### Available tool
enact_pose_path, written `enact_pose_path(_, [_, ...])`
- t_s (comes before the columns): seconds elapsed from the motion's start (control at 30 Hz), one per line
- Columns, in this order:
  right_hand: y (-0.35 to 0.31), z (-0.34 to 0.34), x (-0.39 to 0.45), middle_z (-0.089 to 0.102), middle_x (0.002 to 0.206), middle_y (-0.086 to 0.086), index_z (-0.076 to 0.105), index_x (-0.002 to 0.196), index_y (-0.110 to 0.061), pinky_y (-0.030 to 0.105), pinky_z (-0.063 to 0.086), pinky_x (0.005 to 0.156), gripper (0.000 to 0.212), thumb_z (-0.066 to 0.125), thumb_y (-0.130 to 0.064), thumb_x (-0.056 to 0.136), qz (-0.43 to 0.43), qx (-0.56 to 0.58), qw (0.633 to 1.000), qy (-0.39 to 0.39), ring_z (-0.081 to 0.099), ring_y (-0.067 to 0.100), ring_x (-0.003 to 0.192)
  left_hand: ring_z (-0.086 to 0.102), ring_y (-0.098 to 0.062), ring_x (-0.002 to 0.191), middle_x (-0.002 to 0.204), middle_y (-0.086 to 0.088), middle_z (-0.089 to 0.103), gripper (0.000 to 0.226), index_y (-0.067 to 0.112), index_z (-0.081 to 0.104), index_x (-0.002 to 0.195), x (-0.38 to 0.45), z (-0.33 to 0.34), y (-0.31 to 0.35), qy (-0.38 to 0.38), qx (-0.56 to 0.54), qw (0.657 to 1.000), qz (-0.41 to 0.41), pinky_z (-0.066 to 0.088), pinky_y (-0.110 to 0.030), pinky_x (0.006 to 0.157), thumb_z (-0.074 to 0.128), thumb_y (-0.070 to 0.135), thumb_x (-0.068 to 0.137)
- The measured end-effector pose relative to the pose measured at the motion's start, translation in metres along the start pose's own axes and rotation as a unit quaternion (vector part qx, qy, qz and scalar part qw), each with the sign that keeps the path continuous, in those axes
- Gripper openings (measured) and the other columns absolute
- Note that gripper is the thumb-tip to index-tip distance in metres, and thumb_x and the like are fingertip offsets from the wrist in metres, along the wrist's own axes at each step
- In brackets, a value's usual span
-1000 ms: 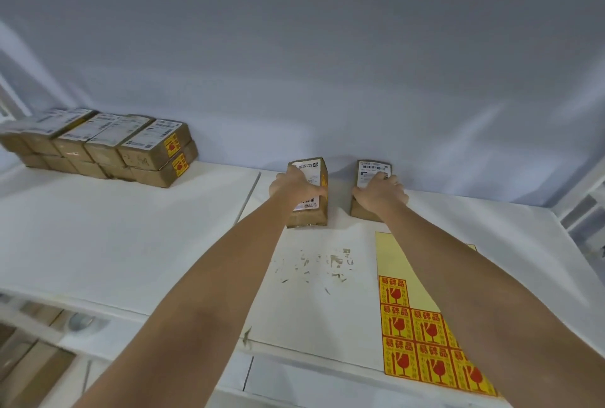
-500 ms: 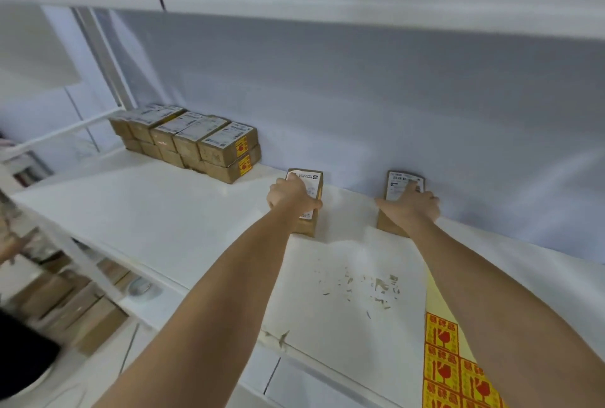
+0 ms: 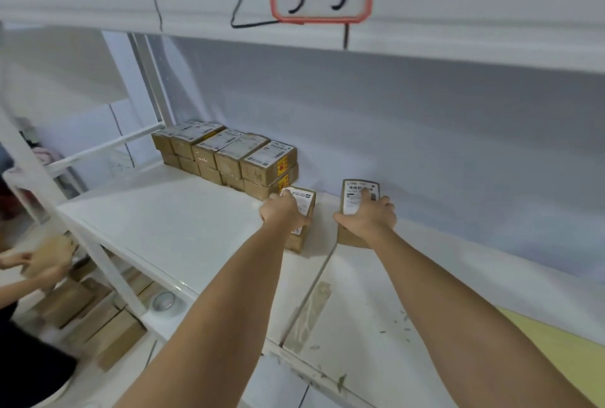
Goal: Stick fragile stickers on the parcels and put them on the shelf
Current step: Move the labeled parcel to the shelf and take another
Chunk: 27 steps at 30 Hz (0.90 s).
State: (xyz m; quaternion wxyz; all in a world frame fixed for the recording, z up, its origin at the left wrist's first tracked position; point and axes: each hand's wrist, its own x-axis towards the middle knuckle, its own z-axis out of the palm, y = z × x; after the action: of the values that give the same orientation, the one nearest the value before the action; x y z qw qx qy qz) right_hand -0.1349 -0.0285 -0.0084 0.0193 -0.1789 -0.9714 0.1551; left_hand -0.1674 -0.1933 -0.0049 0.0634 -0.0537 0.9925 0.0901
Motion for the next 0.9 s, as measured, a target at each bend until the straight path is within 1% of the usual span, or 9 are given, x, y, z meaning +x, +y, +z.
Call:
enact_pose_path(0.1, [-0.018, 0.009, 0.006, 0.039, 0.123, 0.015, 0.03, 0.138, -0.024, 0.033, 0.042, 0.085, 0.089, 0.061, -0.067, 0.067, 0.014, 0.003, 1.0, -0.003, 0.045, 0.032, 0.111, 0.05, -0.028, 0.114, 0.123, -0.012, 0.047, 0.085, 0.013, 0.032, 0.134, 0.019, -0.003, -0.013, -0.004, 0.013, 1.0, 0.021, 0.046, -0.035, 0.085, 0.067, 0.059, 0.071])
enact_pose_path(0.33, [-0.041, 0.029, 0.015, 0.036, 0.122, 0.014, 0.028, 0.138, -0.022, 0.033, 0.044, 0.087, 0.086, 0.062, -0.064, 0.071, 0.049, 0.008, 0.999, 0.004, 0.048, 0.031, 0.108, 0.037, -0.034, 0.126, 0.135, -0.016, 0.04, 0.087, 0.01, 0.027, 0.139, 0.047, 0.002, -0.022, -0.005, 0.057, 0.995, 0.077, 0.04, -0.038, 0.095, 0.06, 0.061, 0.077])
enact_pose_path(0.43, [-0.046, 0.034, 0.018, 0.036, 0.123, 0.014, 0.026, 0.14, -0.022, 0.033, 0.044, 0.089, 0.087, 0.062, -0.063, 0.072, 0.072, 0.006, 0.997, 0.005, 0.047, 0.031, 0.111, 0.039, -0.031, 0.123, 0.134, -0.016, 0.04, 0.084, 0.008, 0.026, 0.14, 0.052, 0.011, -0.023, 0.004, 0.099, 0.989, 0.111, 0.039, -0.038, 0.094, 0.051, 0.063, 0.082])
enact_pose_path(0.5, [-0.049, 0.036, 0.02, 0.035, 0.124, 0.014, 0.025, 0.14, -0.022, 0.034, 0.043, 0.09, 0.088, 0.062, -0.063, 0.072, 0.089, 0.009, 0.996, 0.005, 0.046, 0.031, 0.112, 0.04, -0.03, 0.12, 0.133, -0.016, 0.041, 0.075, 0.007, 0.031, 0.137, 0.05, 0.017, -0.023, 0.023, 0.136, 0.982, 0.131, 0.04, -0.038, 0.092, 0.039, 0.063, 0.088])
enact_pose_path(0.6, [-0.054, 0.039, 0.021, 0.035, 0.126, 0.014, 0.025, 0.141, -0.023, 0.033, 0.043, 0.09, 0.089, 0.064, -0.063, 0.071, 0.113, 0.009, 0.994, 0.003, 0.046, 0.031, 0.114, 0.037, -0.032, 0.125, 0.136, -0.016, 0.041, 0.062, 0.006, 0.036, 0.135, 0.041, 0.02, -0.031, 0.099, 0.164, 0.954, 0.229, 0.035, -0.04, 0.1, 0.025, 0.052, 0.096])
enact_pose_path(0.67, [-0.055, 0.042, 0.02, 0.035, 0.126, 0.014, 0.025, 0.14, -0.023, 0.033, 0.044, 0.089, 0.09, 0.064, -0.064, 0.07, 0.123, 0.009, 0.992, 0.006, 0.047, 0.031, 0.113, 0.031, -0.033, 0.136, 0.144, -0.016, 0.038, 0.059, 0.004, 0.034, 0.141, 0.034, 0.027, -0.048, 0.169, 0.148, 0.914, 0.338, 0.027, -0.044, 0.111, 0.022, 0.042, 0.097])
enact_pose_path(0.73, [-0.055, 0.043, 0.019, 0.036, 0.125, 0.014, 0.027, 0.139, -0.022, 0.033, 0.044, 0.087, 0.088, 0.063, -0.064, 0.07, 0.127, 0.004, 0.992, 0.015, 0.047, 0.031, 0.112, 0.035, -0.031, 0.137, 0.144, -0.014, 0.044, 0.059, 0.005, 0.042, 0.14, 0.028, 0.039, -0.07, 0.219, 0.114, 0.877, 0.413, 0.027, -0.046, 0.113, 0.023, 0.038, 0.095])
enact_pose_path(0.8, [-0.053, 0.043, 0.017, 0.036, 0.125, 0.014, 0.027, 0.139, -0.022, 0.033, 0.044, 0.085, 0.087, 0.062, -0.063, 0.071, 0.126, -0.008, 0.992, 0.021, 0.047, 0.031, 0.112, 0.042, -0.029, 0.133, 0.14, -0.012, 0.049, 0.057, 0.008, 0.049, 0.136, 0.026, 0.052, -0.088, 0.216, 0.104, 0.867, 0.437, 0.027, -0.045, 0.111, 0.028, 0.038, 0.092])
enact_pose_path(0.9, [-0.051, 0.043, 0.014, 0.036, 0.125, 0.014, 0.027, 0.138, -0.021, 0.034, 0.043, 0.086, 0.087, 0.062, -0.063, 0.071, 0.118, -0.02, 0.993, 0.023, 0.047, 0.032, 0.111, 0.049, -0.025, 0.128, 0.135, -0.009, 0.054, 0.054, 0.012, 0.052, 0.134, 0.031, 0.062, -0.099, 0.154, 0.118, 0.88, 0.433, 0.033, -0.041, 0.111, 0.03, 0.038, 0.091])
